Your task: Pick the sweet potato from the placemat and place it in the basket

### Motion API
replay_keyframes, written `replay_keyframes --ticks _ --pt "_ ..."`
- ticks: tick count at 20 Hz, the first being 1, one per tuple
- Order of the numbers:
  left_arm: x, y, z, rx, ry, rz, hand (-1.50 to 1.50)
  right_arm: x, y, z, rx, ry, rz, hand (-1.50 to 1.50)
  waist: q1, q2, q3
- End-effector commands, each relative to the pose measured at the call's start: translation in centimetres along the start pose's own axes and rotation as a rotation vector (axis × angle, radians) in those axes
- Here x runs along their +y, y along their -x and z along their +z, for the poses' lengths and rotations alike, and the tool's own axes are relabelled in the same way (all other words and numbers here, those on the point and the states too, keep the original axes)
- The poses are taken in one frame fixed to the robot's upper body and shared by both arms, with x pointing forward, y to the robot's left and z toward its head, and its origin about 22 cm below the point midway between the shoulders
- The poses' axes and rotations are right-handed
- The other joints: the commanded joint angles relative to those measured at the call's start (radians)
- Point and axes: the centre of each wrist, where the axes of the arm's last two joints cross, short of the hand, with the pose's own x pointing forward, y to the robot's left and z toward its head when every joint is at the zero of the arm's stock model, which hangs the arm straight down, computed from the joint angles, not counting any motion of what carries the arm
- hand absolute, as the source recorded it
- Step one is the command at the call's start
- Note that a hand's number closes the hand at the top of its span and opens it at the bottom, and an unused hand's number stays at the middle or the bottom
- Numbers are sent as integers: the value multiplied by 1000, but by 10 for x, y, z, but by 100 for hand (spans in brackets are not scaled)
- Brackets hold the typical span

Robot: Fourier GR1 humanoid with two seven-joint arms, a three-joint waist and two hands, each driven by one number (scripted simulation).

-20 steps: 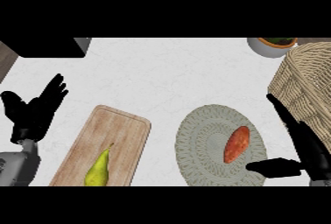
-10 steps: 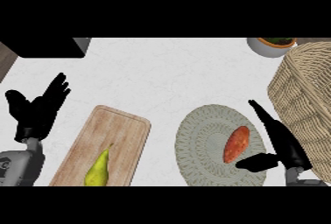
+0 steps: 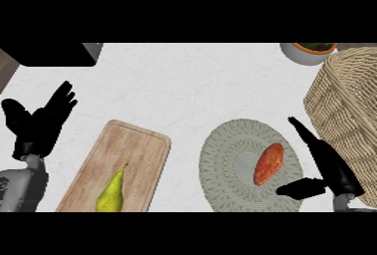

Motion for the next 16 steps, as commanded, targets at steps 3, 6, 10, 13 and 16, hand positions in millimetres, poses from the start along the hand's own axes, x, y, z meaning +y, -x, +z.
replay_keyframes --ticks 3,6,10,13,16 --pt "5 -16 9 1 -3 -6 0 -10 15 6 -55 -8 -41 -150 2 -1 0" --pt "-8 13 6 -15 5 16 0 23 11 -9 -72 -36 -21 -150 3 0 0" --pt "-11 10 15 -7 -15 -1 0 20 10 12 -54 -39 12 -150 1 0 0" --pt "-2 6 8 -3 -14 6 0 21 7 21 -3 -34 26 -150 0 0 0" --pt "-11 22 13 -15 2 9 0 49 5 -9 -6 -27 58 -150 4 0 0"
